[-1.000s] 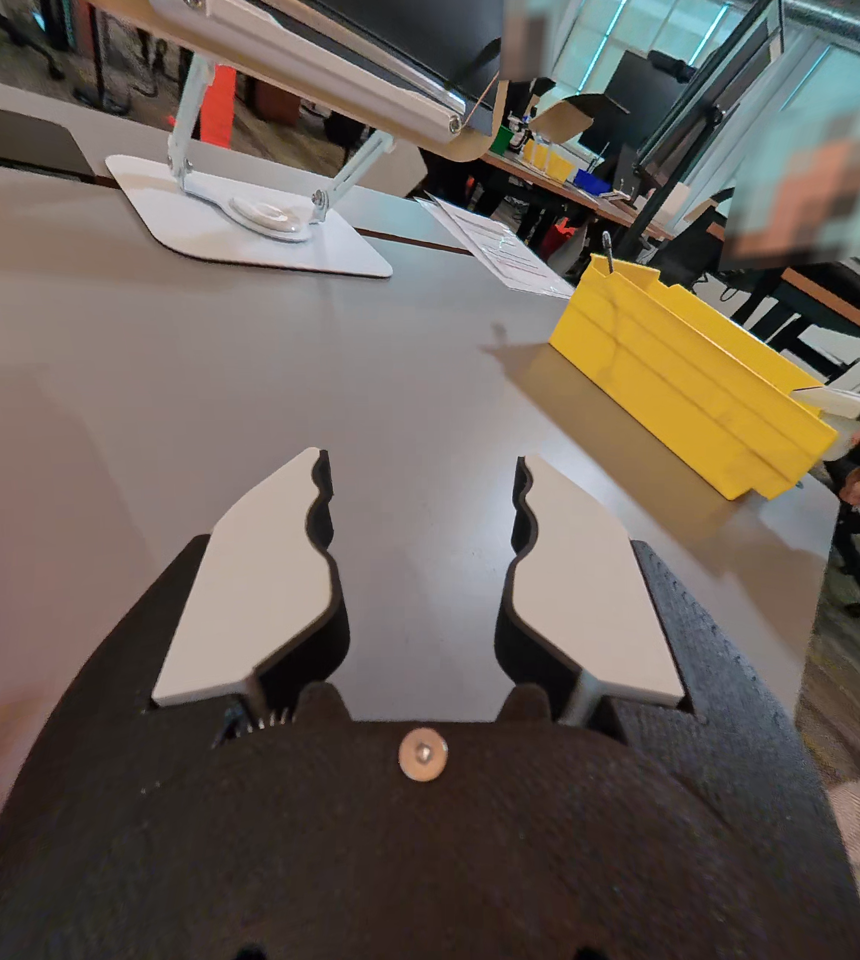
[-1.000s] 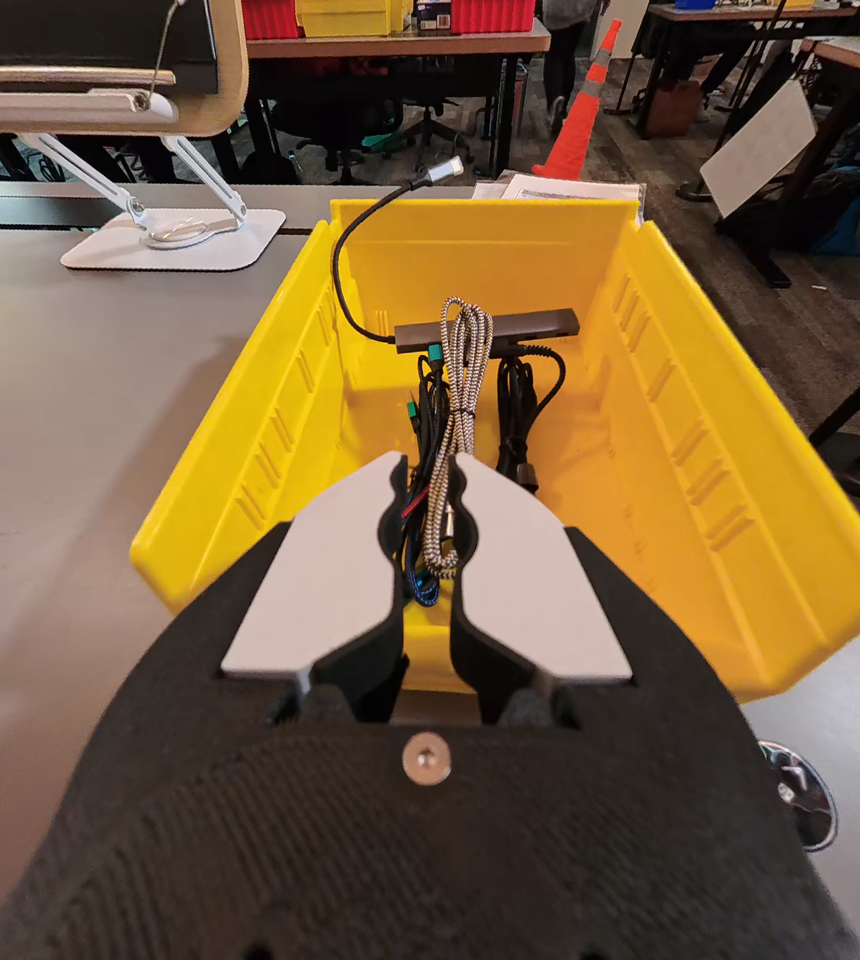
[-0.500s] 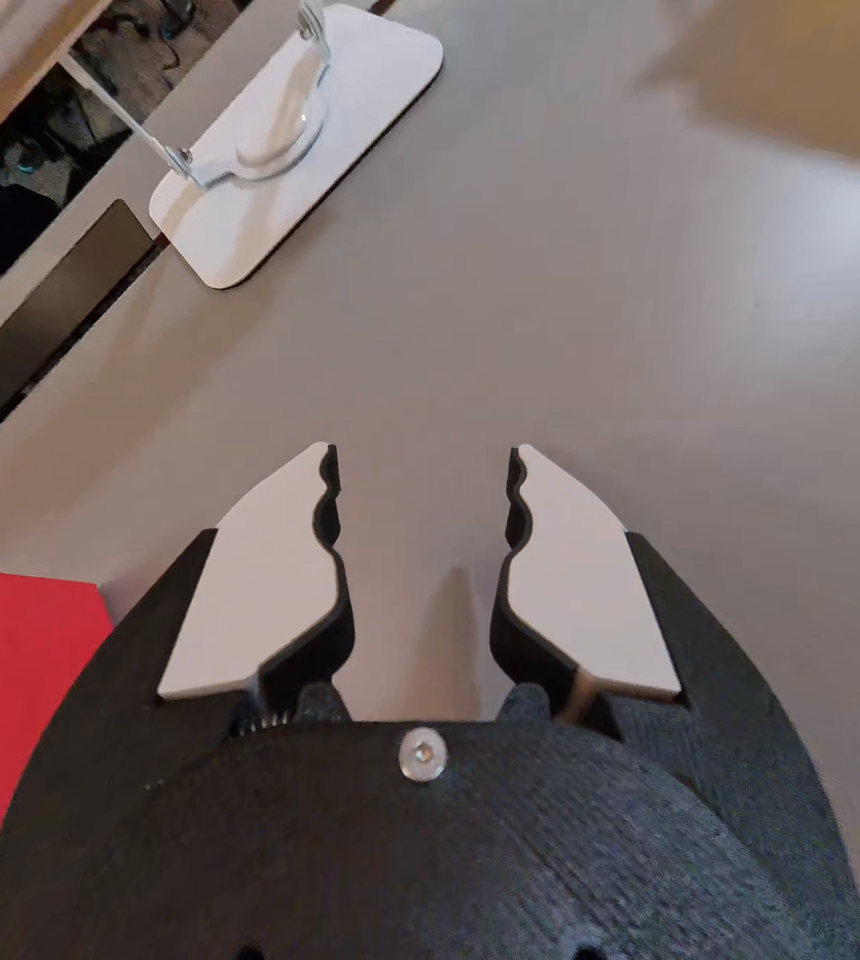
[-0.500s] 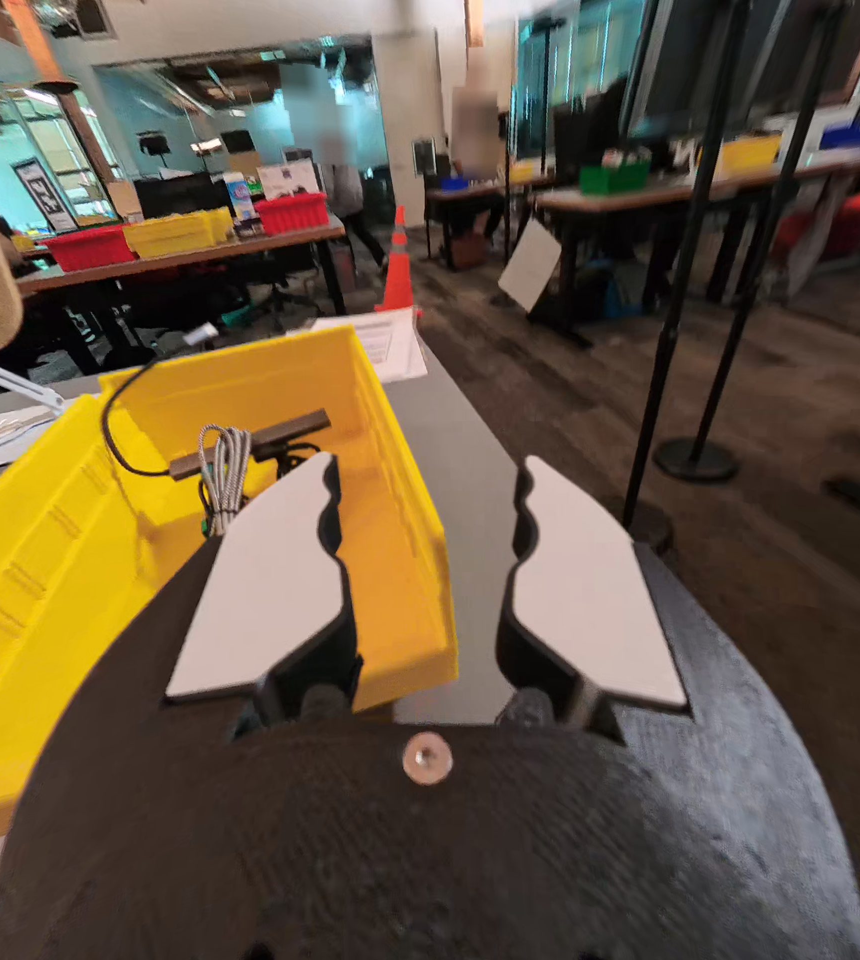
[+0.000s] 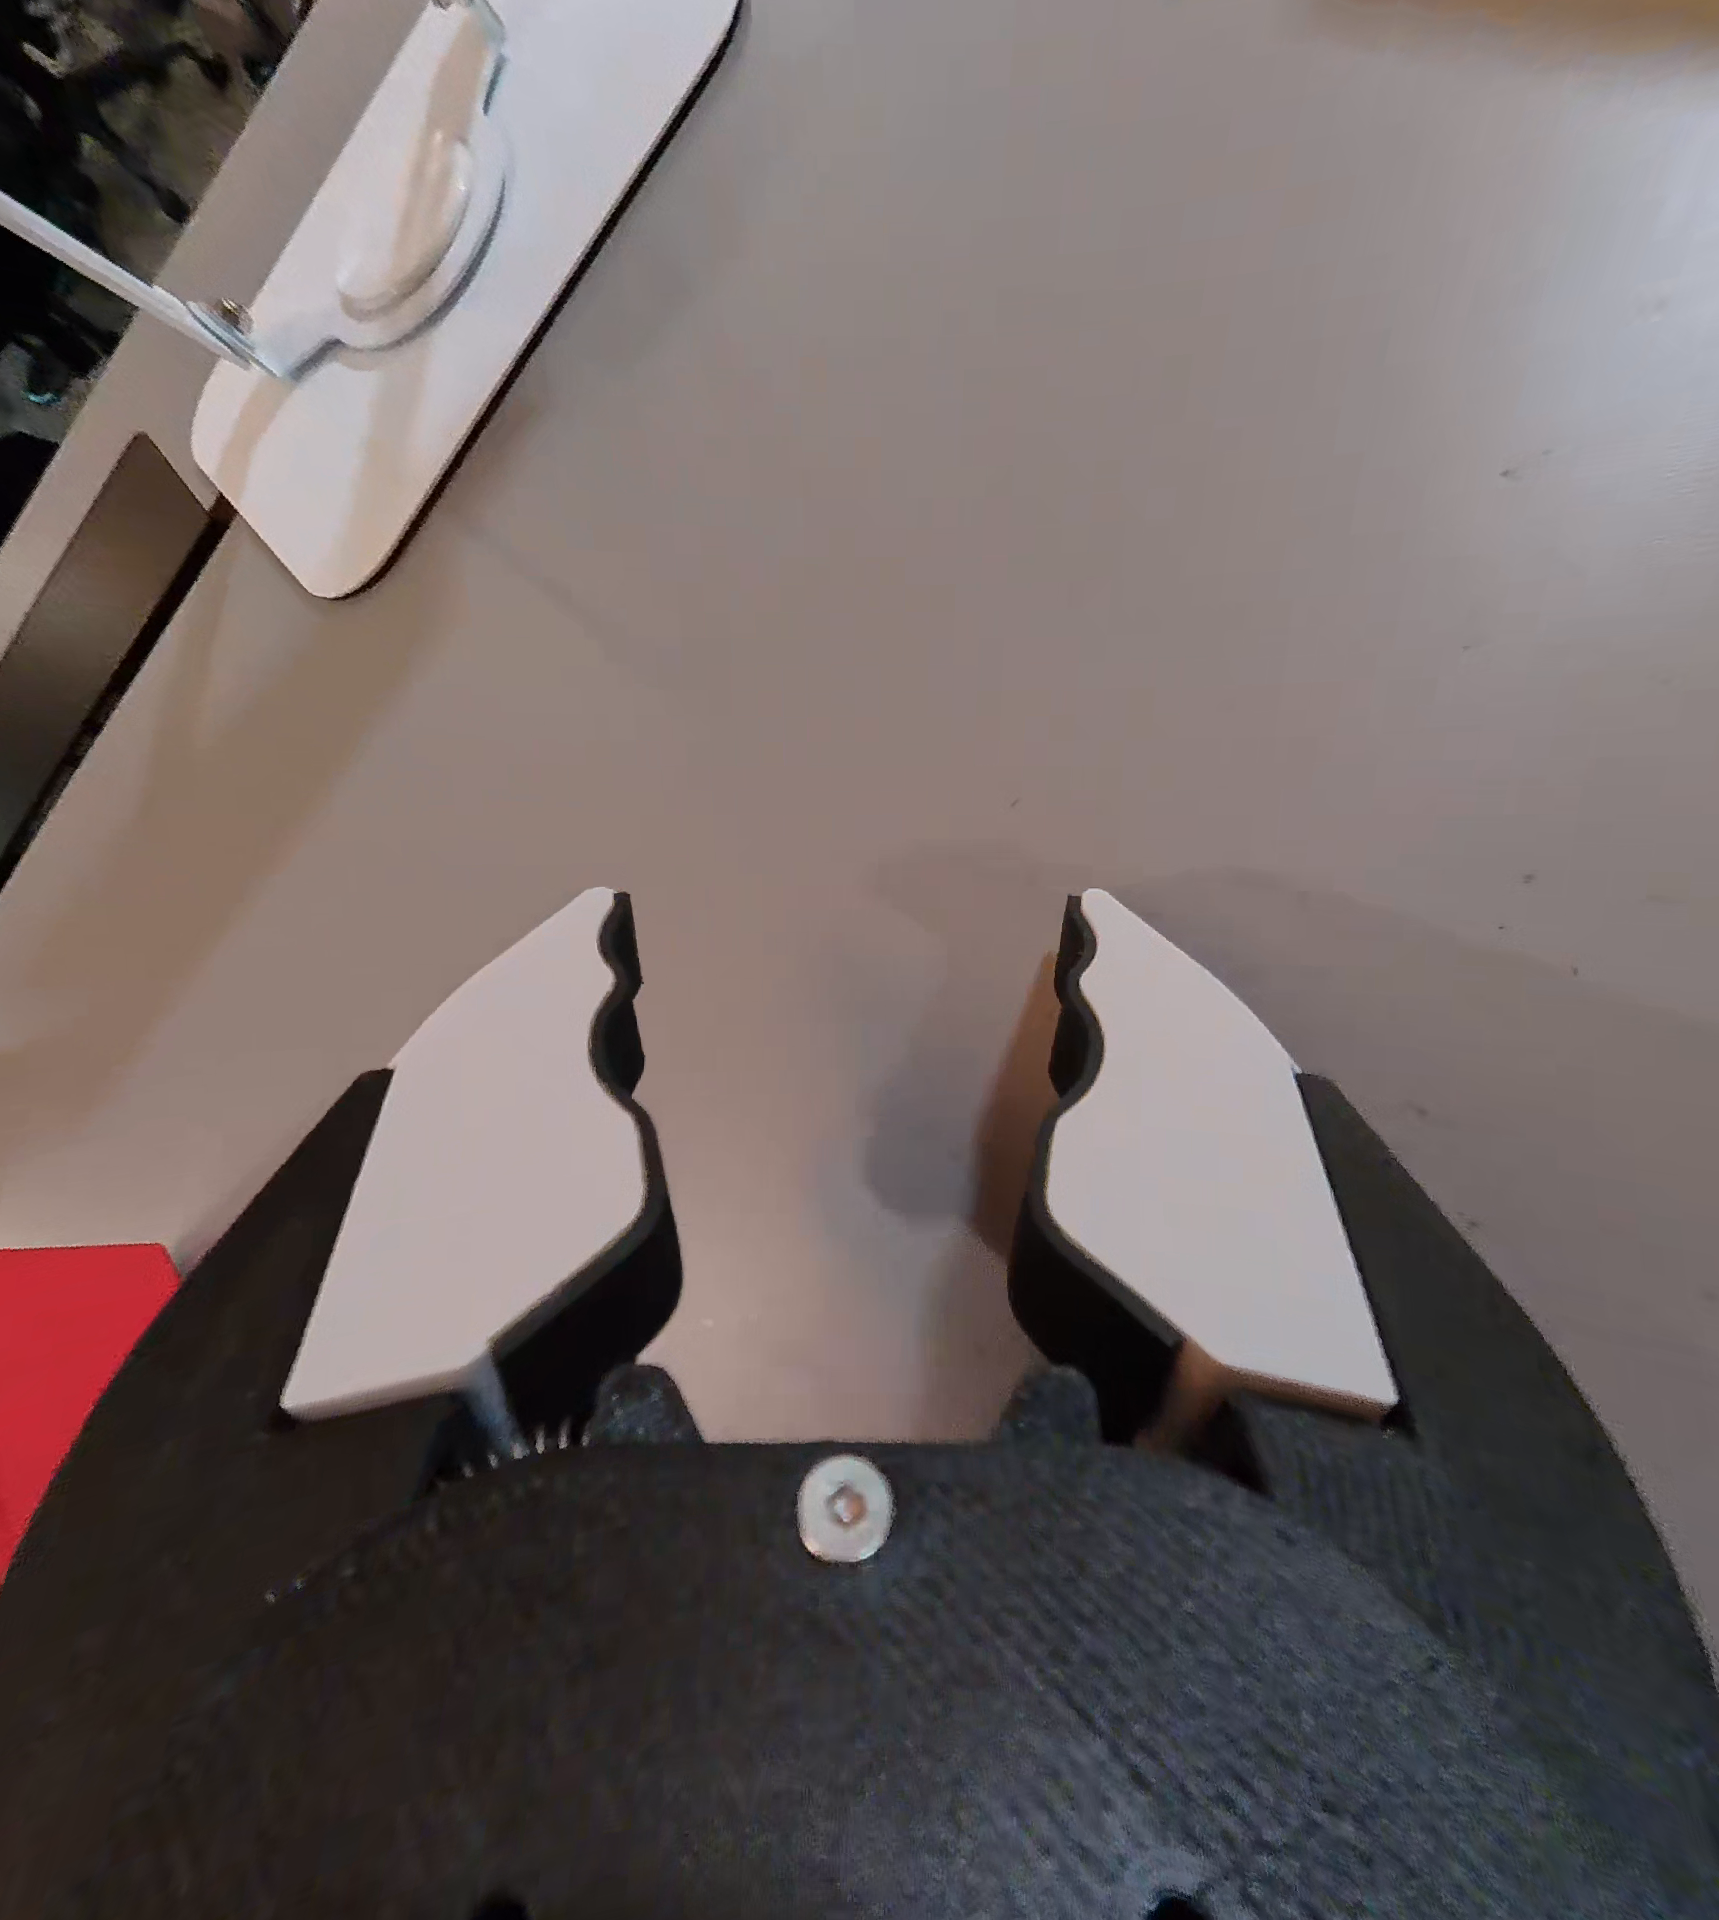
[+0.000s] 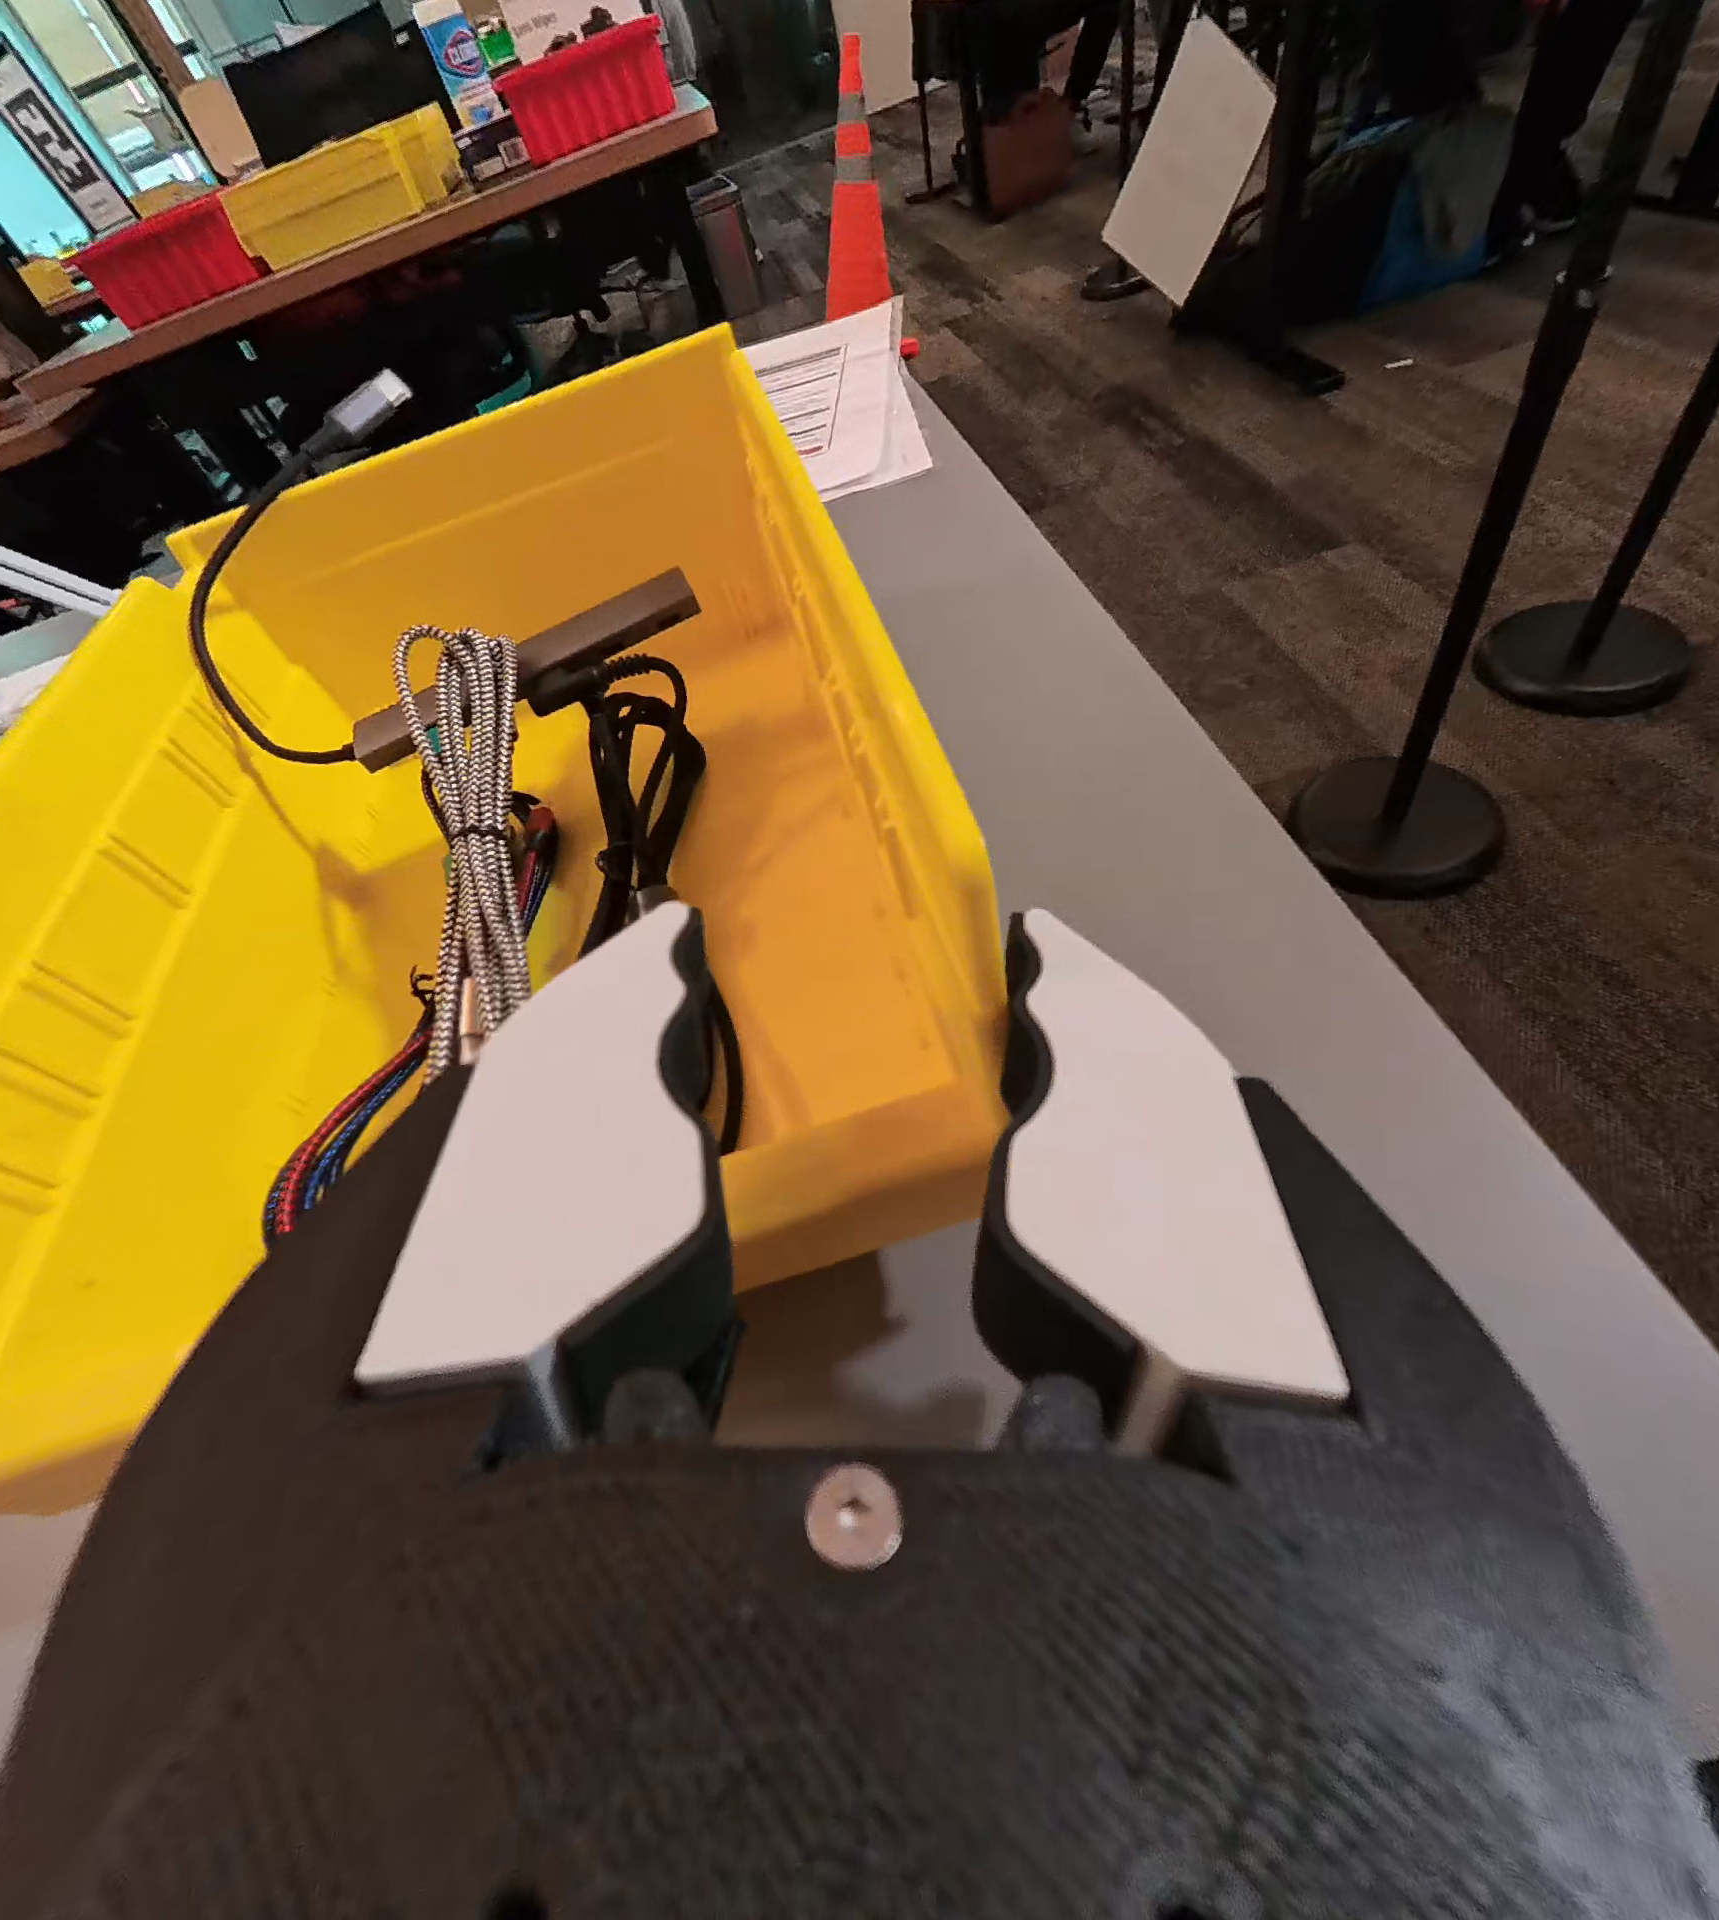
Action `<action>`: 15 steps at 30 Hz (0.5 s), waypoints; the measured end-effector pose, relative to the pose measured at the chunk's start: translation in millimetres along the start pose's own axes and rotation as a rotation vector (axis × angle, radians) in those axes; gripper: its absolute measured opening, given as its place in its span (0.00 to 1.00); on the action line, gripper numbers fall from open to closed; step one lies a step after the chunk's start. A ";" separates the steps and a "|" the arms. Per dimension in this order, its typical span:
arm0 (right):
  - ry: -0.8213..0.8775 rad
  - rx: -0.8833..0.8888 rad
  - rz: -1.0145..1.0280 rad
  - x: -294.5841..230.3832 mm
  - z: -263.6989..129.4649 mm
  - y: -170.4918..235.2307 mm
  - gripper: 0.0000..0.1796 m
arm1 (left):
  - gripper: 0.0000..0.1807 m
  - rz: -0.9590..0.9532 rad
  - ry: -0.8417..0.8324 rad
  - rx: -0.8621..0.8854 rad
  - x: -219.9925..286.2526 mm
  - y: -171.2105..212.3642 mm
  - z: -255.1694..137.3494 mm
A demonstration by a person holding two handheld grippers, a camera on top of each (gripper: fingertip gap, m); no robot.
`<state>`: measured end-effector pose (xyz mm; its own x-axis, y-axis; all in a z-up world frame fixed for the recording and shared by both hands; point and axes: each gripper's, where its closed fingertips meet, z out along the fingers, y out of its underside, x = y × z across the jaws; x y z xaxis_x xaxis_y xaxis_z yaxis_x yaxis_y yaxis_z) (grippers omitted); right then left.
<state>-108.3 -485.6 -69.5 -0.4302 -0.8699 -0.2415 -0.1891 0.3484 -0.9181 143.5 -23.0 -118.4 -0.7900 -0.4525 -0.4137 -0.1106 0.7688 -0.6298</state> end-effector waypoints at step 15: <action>-0.033 0.039 0.087 10.4 2.8 -8.6 0.11 | 0.51 0.048 -0.049 0.039 2.6 -2.0 -1.8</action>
<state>-108.7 -498.7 -65.0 -0.4143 -0.8479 -0.3307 -0.1172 0.4101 -0.9045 140.6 -24.8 -117.1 -0.7634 -0.4379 -0.4748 -0.0490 0.7722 -0.6335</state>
